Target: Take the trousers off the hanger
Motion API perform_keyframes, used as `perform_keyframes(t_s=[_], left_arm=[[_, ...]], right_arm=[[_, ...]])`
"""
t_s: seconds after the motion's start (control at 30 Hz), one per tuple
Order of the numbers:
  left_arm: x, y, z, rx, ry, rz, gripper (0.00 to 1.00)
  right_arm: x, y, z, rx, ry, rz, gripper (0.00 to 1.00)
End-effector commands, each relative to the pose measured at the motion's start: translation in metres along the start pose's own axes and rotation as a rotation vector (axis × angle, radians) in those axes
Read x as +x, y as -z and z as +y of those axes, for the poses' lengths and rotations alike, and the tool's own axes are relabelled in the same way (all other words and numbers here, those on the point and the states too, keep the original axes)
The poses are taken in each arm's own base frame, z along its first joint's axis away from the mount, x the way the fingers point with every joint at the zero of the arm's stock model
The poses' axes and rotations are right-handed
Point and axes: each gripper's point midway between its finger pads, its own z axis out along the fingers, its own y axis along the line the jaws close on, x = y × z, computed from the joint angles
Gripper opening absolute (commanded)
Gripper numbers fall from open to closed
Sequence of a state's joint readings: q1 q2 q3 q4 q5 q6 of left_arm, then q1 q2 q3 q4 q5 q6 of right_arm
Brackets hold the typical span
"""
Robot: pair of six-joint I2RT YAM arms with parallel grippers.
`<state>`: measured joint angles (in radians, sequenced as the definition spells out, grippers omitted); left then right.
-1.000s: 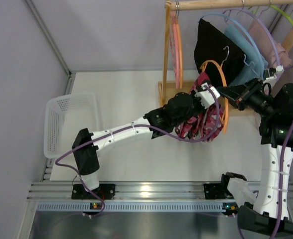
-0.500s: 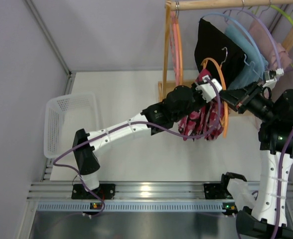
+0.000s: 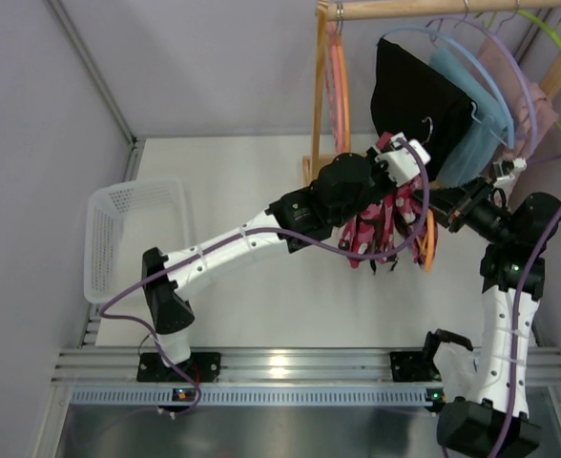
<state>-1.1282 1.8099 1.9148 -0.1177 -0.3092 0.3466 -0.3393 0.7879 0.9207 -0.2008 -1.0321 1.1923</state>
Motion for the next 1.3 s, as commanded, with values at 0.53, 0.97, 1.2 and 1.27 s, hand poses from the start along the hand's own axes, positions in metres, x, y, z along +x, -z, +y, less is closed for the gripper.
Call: perform_keyframes(t_s=[0.53, 0.97, 1.2, 1.27], left_arm=[[-0.199, 0.067, 0.107, -0.263, 0.13, -0.539, 0.0], [-0.213, 0.094, 0.096, -0.133, 0.208, -0.601, 0.0], [-0.179, 0.114, 0.066, 0.015, 0.255, -0.51, 0.0], [-0.169, 0.127, 0.061, 0.051, 0.258, -0.496, 0.0]], right_arm=[[-0.01, 0.02, -0.087, 0.126, -0.092, -0.024, 0.0], [0.007, 0.037, -0.128, 0.22, -0.066, -0.002, 0.0], [0.007, 0.041, -0.113, 0.219, 0.015, 0.004, 0.0], [0.008, 0.043, -0.107, 0.221, 0.05, 0.005, 0.0]])
